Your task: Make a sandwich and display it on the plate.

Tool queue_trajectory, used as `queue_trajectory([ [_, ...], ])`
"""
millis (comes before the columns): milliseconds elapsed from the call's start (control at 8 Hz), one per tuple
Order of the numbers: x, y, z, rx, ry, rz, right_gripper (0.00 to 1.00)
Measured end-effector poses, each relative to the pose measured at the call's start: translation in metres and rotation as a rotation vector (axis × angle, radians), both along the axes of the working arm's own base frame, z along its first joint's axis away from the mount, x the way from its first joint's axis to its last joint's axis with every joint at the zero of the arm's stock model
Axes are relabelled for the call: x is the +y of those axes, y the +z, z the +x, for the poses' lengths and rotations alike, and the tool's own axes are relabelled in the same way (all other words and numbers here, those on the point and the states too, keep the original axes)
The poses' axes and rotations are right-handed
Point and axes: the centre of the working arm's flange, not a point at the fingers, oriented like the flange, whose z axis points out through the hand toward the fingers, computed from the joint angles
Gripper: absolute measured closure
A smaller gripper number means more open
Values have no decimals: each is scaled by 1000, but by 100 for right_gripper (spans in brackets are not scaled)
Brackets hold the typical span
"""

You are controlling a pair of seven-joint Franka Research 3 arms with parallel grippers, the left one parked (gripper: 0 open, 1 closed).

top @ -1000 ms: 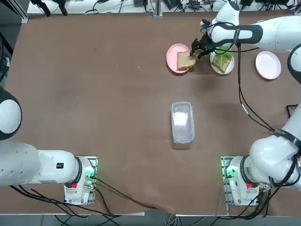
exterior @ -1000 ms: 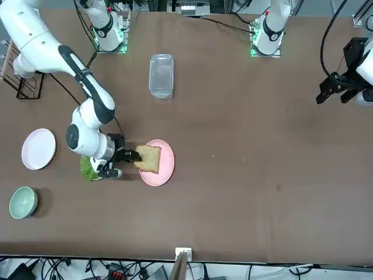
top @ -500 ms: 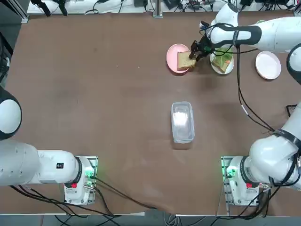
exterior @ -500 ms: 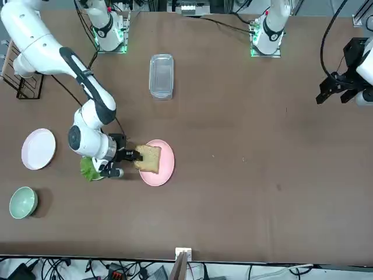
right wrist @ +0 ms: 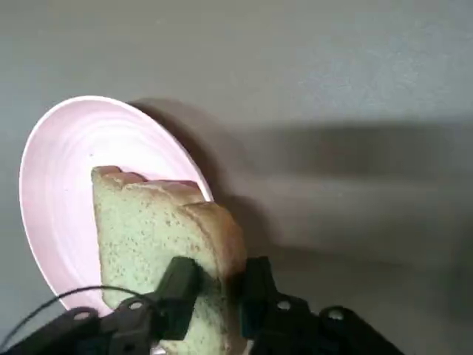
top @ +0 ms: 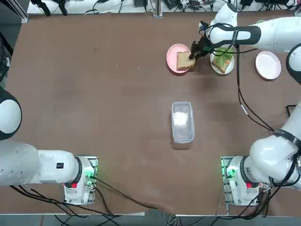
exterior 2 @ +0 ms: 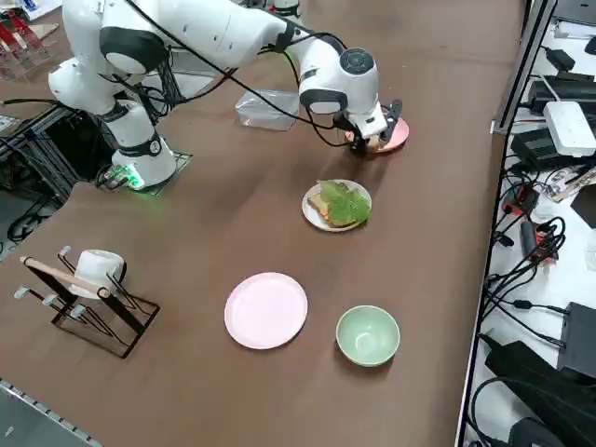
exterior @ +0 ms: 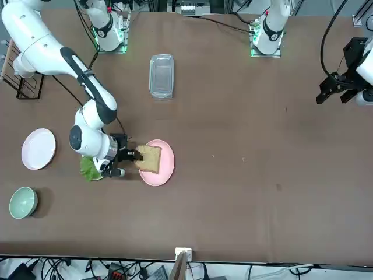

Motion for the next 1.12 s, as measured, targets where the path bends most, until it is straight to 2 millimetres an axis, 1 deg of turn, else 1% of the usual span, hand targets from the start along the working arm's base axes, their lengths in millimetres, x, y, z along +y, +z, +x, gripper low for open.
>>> queue_trajectory([
  [375,8,9,1,-11,8,13,91],
  [625,15,20,2,-11,-13,21,91],
  [1125,19,55,5,-42,-5,10,91],
])
